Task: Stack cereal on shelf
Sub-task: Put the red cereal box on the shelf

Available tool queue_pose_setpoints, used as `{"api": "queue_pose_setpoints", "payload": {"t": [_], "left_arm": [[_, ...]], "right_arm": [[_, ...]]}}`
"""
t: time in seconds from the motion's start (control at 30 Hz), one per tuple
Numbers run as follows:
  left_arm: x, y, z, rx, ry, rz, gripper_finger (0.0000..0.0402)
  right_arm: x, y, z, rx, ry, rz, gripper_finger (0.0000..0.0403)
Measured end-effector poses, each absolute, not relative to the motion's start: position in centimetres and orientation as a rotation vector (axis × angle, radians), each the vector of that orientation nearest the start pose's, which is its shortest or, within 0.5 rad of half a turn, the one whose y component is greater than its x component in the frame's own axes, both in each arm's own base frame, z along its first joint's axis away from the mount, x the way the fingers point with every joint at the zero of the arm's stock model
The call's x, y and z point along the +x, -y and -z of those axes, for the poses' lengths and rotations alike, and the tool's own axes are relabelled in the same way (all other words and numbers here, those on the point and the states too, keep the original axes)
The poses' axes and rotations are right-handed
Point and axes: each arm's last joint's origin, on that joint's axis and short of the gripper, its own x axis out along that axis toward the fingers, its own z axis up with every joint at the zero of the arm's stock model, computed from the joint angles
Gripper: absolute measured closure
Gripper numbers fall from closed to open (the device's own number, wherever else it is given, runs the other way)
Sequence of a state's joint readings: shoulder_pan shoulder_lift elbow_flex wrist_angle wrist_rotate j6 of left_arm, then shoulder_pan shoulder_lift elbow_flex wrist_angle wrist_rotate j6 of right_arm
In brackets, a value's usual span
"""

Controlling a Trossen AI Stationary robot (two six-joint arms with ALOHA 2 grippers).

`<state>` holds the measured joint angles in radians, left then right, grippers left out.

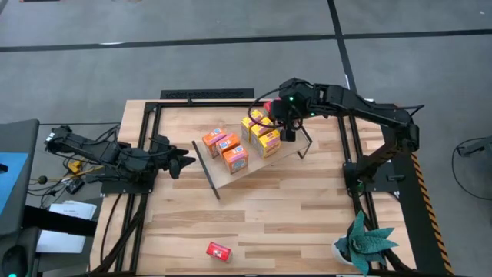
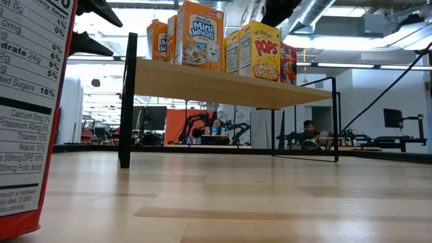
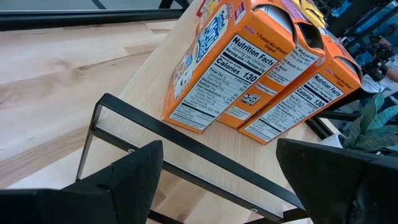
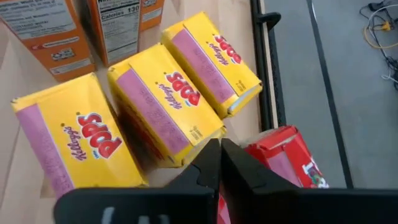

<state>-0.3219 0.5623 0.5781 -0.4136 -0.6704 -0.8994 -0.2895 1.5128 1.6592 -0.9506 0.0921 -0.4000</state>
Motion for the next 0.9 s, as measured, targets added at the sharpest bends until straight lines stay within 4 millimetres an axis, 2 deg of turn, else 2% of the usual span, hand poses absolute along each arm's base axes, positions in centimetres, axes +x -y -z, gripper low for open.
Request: {"api": "queue_pose_setpoints", "payload": {"t": [0.2, 0.53, 0.9], "left_arm": [[12.33, 2.22, -27.31, -0.69, -0.171, -0.471, 0.0097], [12.33, 2.22, -27.31, -0.69, -0.171, -0.471, 0.0097], [12.33, 2.22, -27.31, -0.686, -0.172, -0.471, 0.0097]], "right_arm": [[29.57, 9.51, -38.67, -0.272, -0.882, 0.193, 0.0362], [29.5, 9.64, -38.87, -0.272, -0.869, 0.199, 0.0387], [29.48, 9.62, -38.85, -0.251, -0.869, 0.206, 0.0365]]}}
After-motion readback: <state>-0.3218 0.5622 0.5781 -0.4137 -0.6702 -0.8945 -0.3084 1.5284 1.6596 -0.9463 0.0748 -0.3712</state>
